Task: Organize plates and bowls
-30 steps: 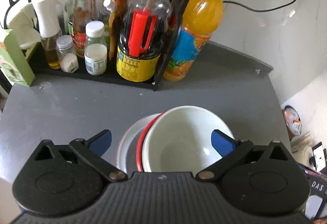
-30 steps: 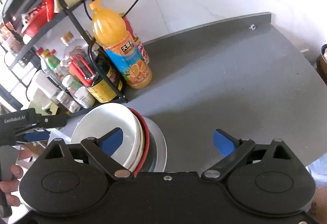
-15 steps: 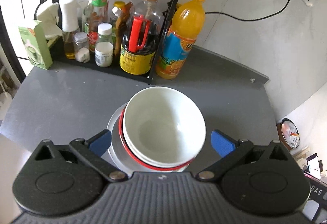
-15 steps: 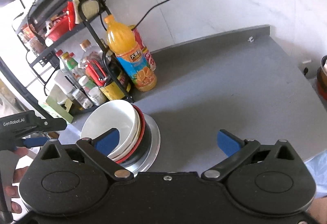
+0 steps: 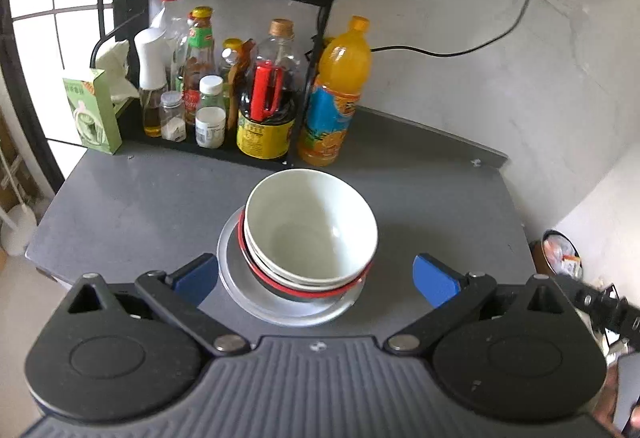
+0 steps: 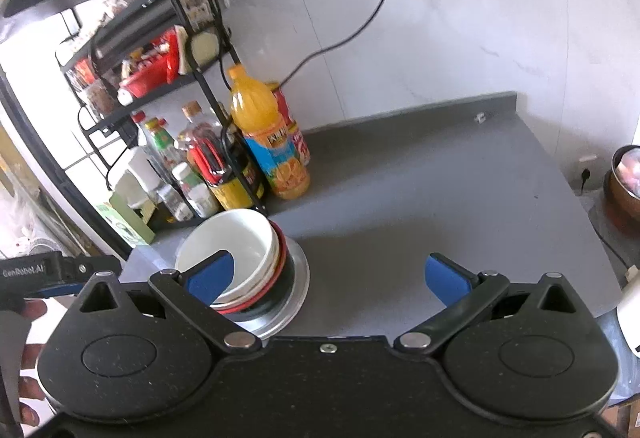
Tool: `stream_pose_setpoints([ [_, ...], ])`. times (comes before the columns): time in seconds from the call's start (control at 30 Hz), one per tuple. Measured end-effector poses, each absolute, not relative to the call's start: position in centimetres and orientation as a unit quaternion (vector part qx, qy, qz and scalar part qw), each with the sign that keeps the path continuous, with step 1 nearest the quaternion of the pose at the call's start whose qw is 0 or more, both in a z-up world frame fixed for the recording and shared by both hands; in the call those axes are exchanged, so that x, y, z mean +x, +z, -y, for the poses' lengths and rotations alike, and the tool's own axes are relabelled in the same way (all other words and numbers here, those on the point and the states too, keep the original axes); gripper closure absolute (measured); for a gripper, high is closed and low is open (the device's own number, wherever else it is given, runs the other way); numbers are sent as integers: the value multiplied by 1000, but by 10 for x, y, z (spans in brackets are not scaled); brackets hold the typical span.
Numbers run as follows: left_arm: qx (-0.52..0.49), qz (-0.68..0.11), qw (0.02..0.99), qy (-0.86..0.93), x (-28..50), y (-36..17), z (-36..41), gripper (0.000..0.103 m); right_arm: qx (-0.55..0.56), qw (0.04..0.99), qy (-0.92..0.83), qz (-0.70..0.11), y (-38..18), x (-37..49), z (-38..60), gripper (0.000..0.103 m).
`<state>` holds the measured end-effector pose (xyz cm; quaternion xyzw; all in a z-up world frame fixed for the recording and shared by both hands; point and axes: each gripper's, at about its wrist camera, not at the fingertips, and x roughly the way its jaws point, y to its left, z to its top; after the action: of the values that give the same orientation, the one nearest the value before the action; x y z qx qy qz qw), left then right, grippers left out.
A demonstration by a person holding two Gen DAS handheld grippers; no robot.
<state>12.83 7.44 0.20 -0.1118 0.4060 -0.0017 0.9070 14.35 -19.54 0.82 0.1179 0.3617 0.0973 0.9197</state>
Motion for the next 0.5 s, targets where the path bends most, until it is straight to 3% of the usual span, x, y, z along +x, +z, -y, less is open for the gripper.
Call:
stream_pose_setpoints([
  [0.5, -81, -365, 927, -40, 86, 34, -77, 0, 98, 927, 127, -339, 37, 103, 174, 0],
])
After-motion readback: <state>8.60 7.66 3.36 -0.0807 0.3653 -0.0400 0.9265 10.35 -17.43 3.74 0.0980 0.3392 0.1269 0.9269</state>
